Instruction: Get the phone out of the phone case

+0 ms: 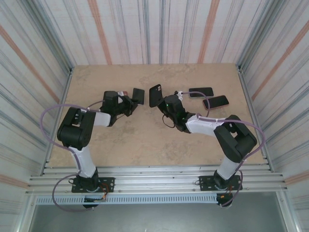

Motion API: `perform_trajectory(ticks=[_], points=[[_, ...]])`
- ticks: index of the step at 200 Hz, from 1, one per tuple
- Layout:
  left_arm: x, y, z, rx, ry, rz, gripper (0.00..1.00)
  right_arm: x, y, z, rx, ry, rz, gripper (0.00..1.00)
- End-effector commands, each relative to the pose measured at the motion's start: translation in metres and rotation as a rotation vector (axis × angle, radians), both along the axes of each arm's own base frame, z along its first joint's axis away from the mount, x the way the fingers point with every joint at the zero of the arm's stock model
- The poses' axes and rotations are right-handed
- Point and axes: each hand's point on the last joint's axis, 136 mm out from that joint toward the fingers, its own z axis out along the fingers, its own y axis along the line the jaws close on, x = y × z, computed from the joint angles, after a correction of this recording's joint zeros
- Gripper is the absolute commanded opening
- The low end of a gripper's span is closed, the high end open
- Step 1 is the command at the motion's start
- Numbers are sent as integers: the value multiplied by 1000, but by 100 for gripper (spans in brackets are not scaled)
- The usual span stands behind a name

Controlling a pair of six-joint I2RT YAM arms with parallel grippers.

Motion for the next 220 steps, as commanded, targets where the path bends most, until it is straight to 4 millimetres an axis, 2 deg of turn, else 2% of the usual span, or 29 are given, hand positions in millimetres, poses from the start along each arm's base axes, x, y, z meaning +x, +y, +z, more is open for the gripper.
perform_trajectory(ticks=[1,50,108,135,163,220], points=[[18,1,21,-13,-99,4,0,7,5,2,34,11,-1,0],[22,5,4,-7,-45,29,0,9,4,-1,37,21,5,0],[14,7,-21,1,50,26,0,9,4,-6,39,30,10,0],[12,11,-26,9,87,35,4,9,4,-7,39,31,12,0],[8,11,-28,34,134,15,15,8,4,-9,42,35,10,0],[1,10,-31,75,210,-19,27,10,5,-15,53,43,5,0]])
